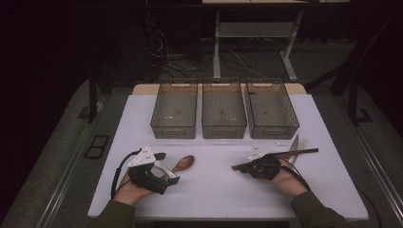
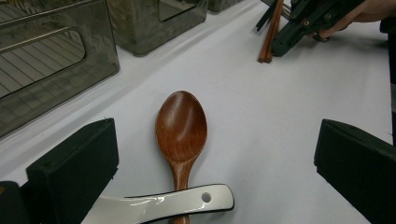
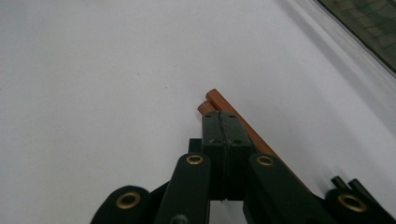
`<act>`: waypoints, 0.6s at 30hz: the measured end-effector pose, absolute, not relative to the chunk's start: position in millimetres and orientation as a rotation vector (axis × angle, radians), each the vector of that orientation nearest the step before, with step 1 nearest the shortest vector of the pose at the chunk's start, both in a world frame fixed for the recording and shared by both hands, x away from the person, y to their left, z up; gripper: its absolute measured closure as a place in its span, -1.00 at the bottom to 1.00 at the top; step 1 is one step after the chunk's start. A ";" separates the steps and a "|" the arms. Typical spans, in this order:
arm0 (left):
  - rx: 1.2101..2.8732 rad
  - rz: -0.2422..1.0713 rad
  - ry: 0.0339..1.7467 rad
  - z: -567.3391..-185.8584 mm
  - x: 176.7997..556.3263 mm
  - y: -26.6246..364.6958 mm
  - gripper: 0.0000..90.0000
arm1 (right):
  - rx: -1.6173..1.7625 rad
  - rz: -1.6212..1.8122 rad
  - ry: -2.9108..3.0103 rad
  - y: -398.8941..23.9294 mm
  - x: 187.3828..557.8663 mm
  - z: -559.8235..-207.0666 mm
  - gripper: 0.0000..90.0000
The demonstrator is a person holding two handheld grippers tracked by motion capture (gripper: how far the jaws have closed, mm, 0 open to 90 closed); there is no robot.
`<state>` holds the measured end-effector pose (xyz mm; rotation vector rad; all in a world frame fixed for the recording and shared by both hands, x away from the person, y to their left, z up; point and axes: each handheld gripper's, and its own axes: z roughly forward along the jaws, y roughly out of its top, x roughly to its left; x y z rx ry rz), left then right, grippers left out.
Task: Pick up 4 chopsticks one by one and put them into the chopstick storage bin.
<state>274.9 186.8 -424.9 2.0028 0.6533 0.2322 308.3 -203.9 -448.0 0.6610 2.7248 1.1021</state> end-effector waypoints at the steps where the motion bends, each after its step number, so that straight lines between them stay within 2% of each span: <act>1: 2.004 0.232 0.653 -424.9 274.9 186.9 -1.00 | 0.662 1.099 2.724 -203.7 308.9 -448.1 0.98; 18: 2.005 0.231 0.653 -425.0 275.1 186.8 -1.00 | 0.719 1.103 2.690 -201.5 324.4 -449.4 0.98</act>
